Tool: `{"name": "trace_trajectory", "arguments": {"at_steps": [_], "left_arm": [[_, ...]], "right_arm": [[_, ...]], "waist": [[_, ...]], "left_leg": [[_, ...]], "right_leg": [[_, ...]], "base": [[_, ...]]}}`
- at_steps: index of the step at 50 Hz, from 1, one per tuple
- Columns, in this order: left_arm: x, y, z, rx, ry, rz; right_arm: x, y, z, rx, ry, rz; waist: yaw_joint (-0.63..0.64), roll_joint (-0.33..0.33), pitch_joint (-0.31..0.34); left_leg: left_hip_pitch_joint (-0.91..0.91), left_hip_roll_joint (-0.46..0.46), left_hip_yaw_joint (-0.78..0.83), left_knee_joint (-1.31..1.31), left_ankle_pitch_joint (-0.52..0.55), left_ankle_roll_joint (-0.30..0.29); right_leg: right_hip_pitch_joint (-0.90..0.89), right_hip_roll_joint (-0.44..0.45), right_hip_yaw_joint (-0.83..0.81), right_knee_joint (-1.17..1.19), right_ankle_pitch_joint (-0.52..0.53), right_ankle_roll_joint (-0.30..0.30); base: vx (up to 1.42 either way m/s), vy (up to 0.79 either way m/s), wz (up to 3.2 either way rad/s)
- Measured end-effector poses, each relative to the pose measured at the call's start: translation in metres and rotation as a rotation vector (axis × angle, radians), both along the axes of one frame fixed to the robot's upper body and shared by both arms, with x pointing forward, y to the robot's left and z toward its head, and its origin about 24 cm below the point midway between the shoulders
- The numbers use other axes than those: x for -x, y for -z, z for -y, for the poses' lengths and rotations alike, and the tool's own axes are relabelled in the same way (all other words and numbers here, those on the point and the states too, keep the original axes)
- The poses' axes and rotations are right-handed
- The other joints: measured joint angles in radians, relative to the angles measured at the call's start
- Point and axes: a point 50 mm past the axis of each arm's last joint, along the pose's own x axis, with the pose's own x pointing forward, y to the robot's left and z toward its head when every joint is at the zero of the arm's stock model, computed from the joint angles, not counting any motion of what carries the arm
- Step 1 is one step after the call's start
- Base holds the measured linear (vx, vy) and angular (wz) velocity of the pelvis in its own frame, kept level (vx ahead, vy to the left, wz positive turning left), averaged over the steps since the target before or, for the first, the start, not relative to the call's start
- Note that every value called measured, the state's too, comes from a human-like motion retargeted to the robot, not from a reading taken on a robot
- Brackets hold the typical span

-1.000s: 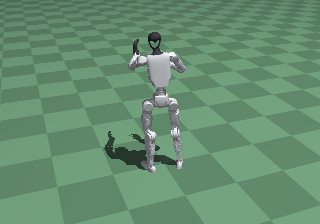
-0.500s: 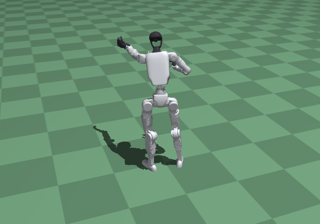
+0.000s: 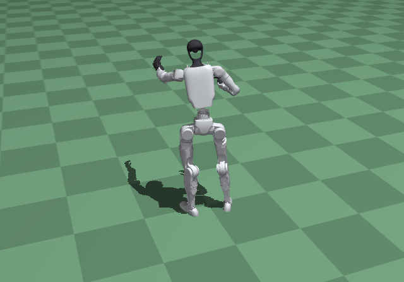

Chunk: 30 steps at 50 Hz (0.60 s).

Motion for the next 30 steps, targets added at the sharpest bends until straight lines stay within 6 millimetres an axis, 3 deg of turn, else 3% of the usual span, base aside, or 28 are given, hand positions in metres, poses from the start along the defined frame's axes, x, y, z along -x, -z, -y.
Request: {"name": "trace_trajectory", "arguments": {"at_steps": [8,15,24,27,30], "left_arm": [[-0.013,0.073,0.06,-0.025,0.271,-0.104],[-0.011,0.13,0.106,-0.02,0.416,-0.211],[-0.013,0.175,0.154,-0.01,0.534,-0.359],[-0.016,0.182,0.168,0.021,0.555,-0.395],[-0.019,0.192,0.181,0.037,0.583,-0.466]], "right_arm": [[-0.003,0.016,0.017,-0.003,0.083,-0.061],[-0.014,0.016,0.052,0.121,0.276,-0.062],[-0.062,-0.015,0.121,0.396,0.67,-0.094],[-0.084,-0.021,0.139,0.315,0.767,-0.176],[-0.103,-0.014,0.15,0.164,0.752,-0.352]], "waist": [[0.033,0.023,-0.052],[0.042,0.045,-0.092],[0.057,0.06,-0.113],[0.066,0.061,-0.11],[0.076,0.06,-0.109]], "left_leg": [[0.022,-0.006,-0.023,0.026,-0.026,0.002],[0.042,-0.005,-0.04,0.054,-0.046,0.003],[0.059,-0.001,-0.054,0.071,-0.052,0.003],[0.059,0.003,-0.057,0.07,-0.048,0.001],[0.055,0.008,-0.06,0.068,-0.041,0.002]], "right_leg": [[0.041,-0.02,-0.02,0.017,-0.042,0.0],[0.078,-0.032,-0.037,0.035,-0.074,0.0],[0.108,-0.037,-0.051,0.046,-0.093,-0.003],[0.11,-0.032,-0.055,0.044,-0.093,-0.011],[0.11,-0.027,-0.058,0.04,-0.09,-0.021]], "base": [[0.06,-0.02,0.17],[0.01,0.0,0.02],[-0.01,-0.01,0.01],[-0.06,-0.06,0.05],[-0.07,-0.06,0.08]]}}
